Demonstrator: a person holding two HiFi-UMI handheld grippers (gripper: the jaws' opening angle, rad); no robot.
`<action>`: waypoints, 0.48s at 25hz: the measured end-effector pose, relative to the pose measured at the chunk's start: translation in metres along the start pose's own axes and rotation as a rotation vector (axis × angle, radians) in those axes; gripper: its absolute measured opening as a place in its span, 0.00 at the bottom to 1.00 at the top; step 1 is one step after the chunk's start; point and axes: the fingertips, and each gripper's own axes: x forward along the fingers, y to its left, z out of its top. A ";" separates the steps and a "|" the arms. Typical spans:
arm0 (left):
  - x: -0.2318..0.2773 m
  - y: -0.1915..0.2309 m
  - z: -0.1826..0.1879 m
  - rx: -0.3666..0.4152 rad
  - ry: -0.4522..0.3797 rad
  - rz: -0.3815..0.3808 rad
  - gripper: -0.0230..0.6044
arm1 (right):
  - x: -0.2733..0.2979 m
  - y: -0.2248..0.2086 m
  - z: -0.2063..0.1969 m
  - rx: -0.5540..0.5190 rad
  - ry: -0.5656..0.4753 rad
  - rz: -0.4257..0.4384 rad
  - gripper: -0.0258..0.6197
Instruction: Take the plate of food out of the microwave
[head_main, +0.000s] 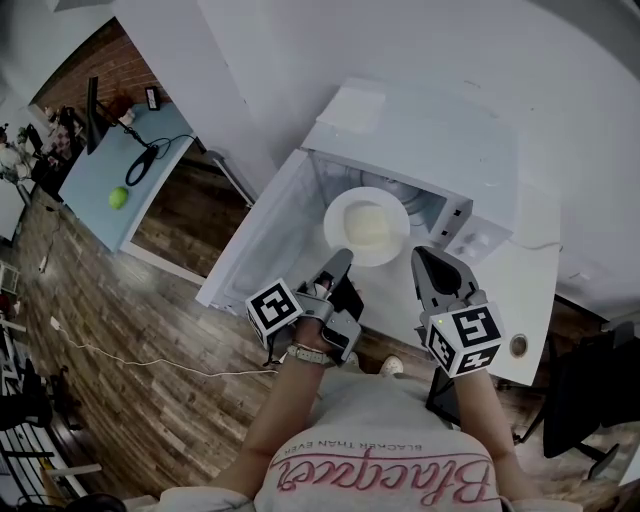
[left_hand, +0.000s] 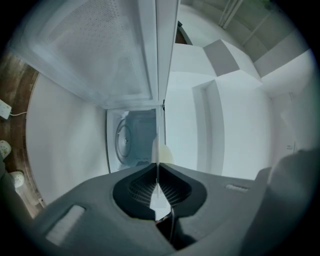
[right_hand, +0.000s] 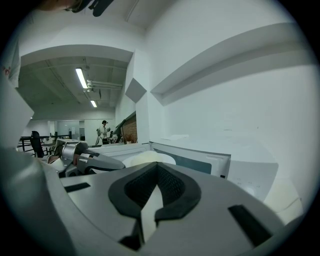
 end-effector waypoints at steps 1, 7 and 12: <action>0.001 -0.005 0.000 -0.006 0.001 -0.007 0.07 | 0.000 -0.001 0.002 0.002 -0.002 -0.005 0.06; 0.004 -0.033 0.000 0.004 0.017 -0.037 0.07 | 0.005 -0.006 0.012 -0.030 -0.014 -0.034 0.06; 0.009 -0.046 0.004 0.011 0.023 -0.061 0.07 | 0.007 -0.007 0.023 -0.029 -0.040 -0.040 0.06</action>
